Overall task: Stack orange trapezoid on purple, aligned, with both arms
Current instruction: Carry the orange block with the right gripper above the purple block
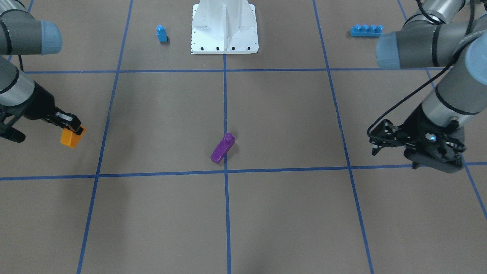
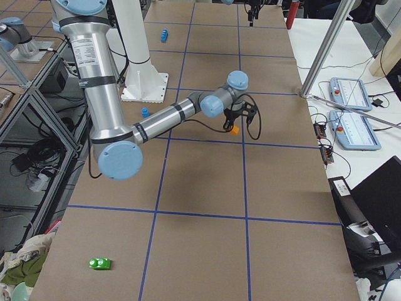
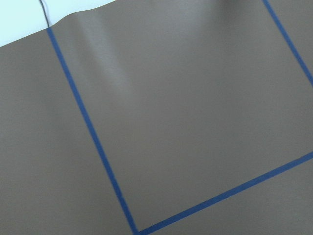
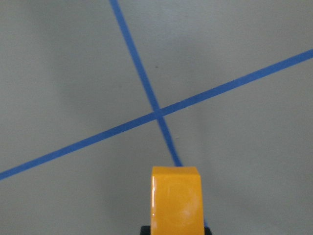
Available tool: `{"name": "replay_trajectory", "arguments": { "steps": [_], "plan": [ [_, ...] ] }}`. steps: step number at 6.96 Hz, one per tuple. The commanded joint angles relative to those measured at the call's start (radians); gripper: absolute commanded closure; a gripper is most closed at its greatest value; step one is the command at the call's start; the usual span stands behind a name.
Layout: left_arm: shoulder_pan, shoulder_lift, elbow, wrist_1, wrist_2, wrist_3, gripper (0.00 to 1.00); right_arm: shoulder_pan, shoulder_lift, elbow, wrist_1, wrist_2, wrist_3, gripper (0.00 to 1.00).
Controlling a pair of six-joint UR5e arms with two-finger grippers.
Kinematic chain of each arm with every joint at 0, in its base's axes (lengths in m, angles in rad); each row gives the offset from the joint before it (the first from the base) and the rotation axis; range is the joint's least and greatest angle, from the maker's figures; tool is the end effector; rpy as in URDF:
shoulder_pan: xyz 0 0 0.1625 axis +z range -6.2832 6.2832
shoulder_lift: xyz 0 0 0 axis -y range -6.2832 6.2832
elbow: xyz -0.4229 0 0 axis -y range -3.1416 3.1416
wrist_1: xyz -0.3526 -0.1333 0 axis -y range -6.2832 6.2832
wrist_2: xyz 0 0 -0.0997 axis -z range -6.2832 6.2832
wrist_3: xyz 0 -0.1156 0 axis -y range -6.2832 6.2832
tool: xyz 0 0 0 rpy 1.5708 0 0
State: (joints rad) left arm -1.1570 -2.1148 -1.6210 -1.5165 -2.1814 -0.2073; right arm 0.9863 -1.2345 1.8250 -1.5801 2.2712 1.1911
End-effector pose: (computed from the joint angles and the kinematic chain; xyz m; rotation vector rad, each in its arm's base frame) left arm 0.1981 -0.6177 0.3569 0.3173 0.7301 0.3603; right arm -0.2623 -0.5031 0.3845 -0.1769 -0.8649 0.3636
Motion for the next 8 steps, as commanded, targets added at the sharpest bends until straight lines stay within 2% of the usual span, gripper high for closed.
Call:
{"name": "replay_trajectory", "arguments": {
  "steps": [1, 2, 4, 5, 7, 8],
  "plan": [
    [-0.09, 0.128, -0.002, 0.001, 0.003, 0.13, 0.0, -0.063, 0.266, -0.031, -0.19, -0.01, 0.01, 1.0],
    [-0.125, 0.175, -0.002, -0.001, 0.003, 0.197, 0.0, -0.084, 0.367, -0.096, -0.184, -0.021, 0.101, 1.0],
    [-0.142, 0.229, 0.0, -0.007, 0.002, 0.252, 0.0, -0.188, 0.646, -0.421, -0.181, -0.065, 0.325, 1.0],
    [-0.142, 0.231, 0.009, -0.007, 0.002, 0.252, 0.0, -0.243, 0.714, -0.525, -0.163, -0.112, 0.403, 1.0],
    [-0.139, 0.263, 0.012, -0.019, 0.002, 0.253, 0.0, -0.297, 0.737, -0.619, -0.074, -0.144, 0.426, 1.0],
    [-0.139, 0.281, 0.013, -0.043, -0.001, 0.25, 0.0, -0.317, 0.734, -0.636, -0.037, -0.166, 0.427, 1.0]
  ]
}}
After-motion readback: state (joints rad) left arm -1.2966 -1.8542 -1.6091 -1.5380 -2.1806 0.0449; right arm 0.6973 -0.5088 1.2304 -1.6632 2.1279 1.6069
